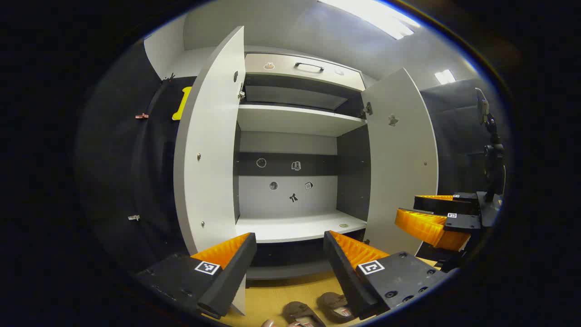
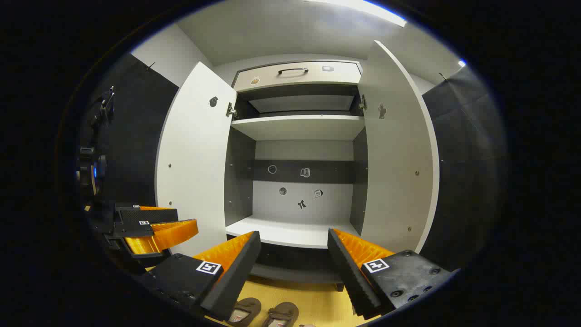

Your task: Grab one shoe with the right hand and put it into the shoe cabinet, grab the other shoe with the left hand and put it into the shoe cabinet; then close the right door with the right hand and the left door with the left hand.

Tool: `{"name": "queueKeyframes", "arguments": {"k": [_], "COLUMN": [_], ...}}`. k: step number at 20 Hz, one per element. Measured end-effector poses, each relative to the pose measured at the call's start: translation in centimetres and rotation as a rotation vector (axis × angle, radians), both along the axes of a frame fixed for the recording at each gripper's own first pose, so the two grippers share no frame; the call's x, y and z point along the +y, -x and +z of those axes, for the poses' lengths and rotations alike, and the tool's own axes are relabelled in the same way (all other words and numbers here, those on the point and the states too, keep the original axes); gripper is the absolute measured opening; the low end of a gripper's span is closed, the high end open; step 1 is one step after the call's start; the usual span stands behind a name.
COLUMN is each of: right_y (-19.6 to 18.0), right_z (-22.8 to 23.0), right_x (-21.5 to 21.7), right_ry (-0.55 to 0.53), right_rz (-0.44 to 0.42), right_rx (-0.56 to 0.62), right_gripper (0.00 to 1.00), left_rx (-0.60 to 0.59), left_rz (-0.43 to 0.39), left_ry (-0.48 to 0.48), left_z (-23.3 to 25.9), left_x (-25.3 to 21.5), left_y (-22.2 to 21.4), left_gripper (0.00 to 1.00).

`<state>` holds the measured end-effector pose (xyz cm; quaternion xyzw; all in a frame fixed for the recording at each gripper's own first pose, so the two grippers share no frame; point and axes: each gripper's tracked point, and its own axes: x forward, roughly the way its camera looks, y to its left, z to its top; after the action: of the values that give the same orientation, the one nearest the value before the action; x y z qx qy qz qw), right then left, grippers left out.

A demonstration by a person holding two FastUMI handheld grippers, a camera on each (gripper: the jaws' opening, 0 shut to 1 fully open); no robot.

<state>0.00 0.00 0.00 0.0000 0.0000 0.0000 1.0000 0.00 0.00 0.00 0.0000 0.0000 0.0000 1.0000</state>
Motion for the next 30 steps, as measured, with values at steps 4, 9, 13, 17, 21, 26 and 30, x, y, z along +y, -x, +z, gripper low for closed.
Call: {"name": "queueKeyframes", "arguments": {"k": [4,9,13,17,21,26,30], "right_y": [-0.2,-0.4,-0.3,-0.3,-0.2,0.0,0.2], "right_z": [-0.4,-1.0,-1.1,-1.3,-1.1,-2.2,-4.4], "right_x": [0.0,-0.1,0.0,0.1,0.4,0.6,0.5], "right_ry": [0.001,-0.004,-0.001,0.003,0.005,0.003,-0.027], "right_rz": [0.006,0.011,0.013,0.015,0.018,0.002,-0.021], "right_rx": [0.016,0.036,0.038,0.044,0.034,0.062,0.113], "right_gripper": [0.98,0.98,0.98,0.98,0.97,0.98,0.98], "left_rx": [0.006,0.006,0.005,0.002,0.011,0.003,0.002], "left_rz": [-0.004,0.007,0.008,0.004,0.004,-0.008,-0.033], "left_ry": [0.015,0.002,-0.001,0.007,-0.001,0.009,0.011], "left_z": [-0.1,0.1,0.1,0.1,-0.2,-0.2,-0.8], "left_x": [-0.1,0.0,0.2,0.1,0.4,0.5,0.3], "left_y": [-0.3,-0.4,-0.4,-0.3,-0.3,-0.2,-0.1], "left_gripper": [0.95,0.95,0.95,0.95,0.95,0.95,0.95]}}
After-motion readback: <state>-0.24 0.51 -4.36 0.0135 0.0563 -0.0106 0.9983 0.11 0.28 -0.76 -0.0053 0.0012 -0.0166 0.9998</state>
